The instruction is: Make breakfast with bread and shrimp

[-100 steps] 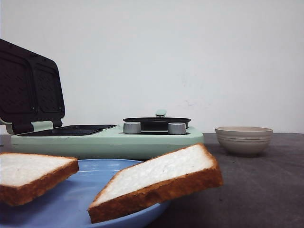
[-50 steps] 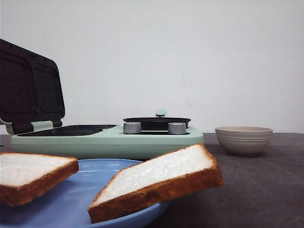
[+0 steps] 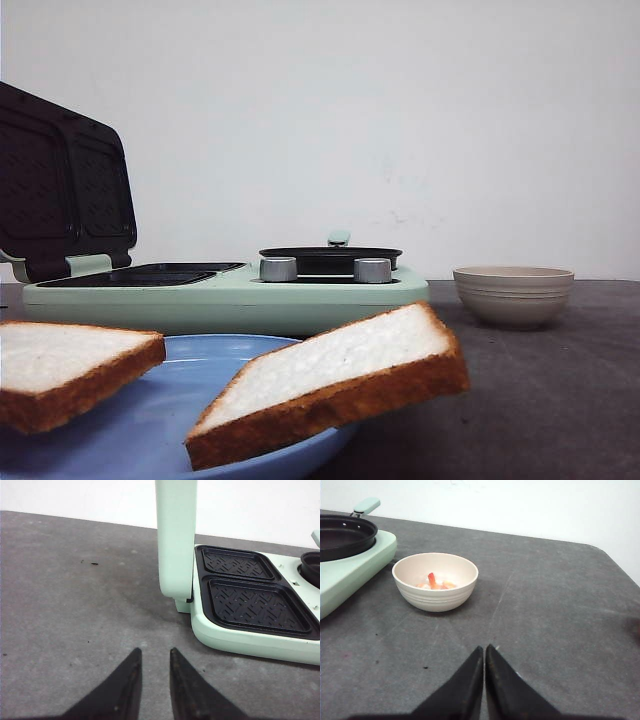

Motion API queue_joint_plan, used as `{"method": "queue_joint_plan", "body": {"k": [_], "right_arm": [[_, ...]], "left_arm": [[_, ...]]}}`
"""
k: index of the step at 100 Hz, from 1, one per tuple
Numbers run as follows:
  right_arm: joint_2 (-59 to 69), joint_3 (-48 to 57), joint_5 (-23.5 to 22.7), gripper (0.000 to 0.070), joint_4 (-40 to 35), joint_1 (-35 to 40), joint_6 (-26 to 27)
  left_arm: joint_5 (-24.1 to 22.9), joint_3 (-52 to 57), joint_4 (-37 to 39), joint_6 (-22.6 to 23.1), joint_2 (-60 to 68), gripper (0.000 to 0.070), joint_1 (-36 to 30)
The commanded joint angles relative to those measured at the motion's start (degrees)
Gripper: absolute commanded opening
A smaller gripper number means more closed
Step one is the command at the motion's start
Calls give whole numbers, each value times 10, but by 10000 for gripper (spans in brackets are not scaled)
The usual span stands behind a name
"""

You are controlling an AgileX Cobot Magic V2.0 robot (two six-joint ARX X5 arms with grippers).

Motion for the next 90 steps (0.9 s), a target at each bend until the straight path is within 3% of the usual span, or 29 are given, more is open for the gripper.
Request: {"method": "queue_joint_plan", "body": {"k": [1, 21, 30, 38, 48, 54, 65, 90], "right_arm": [[-1, -2, -1, 0, 5, 1, 10], [-1, -2, -1, 0, 9, 1, 34], [-1, -2, -2, 0, 9, 1, 88], [-1, -1, -3, 0, 14, 1, 149], [-1, 17, -42, 0, 5, 1, 207], [2, 45, -51, 0, -25, 1, 243], [24, 109, -51, 0, -98, 1, 290], [181, 273, -112, 0, -230, 1, 298]], "left_arm": [[0, -10, -1, -2, 0, 39, 0], [1, -10, -1, -4, 0, 39, 0], [1, -10, -2, -14, 0, 37, 0], [1, -9, 0, -59, 0, 10, 0], [6, 9, -3, -154, 0, 11, 0], [30, 33, -11, -185, 1, 11, 0], [69, 86, -37, -199, 19, 12, 0], [116, 248, -186, -196, 156, 12, 0]]}}
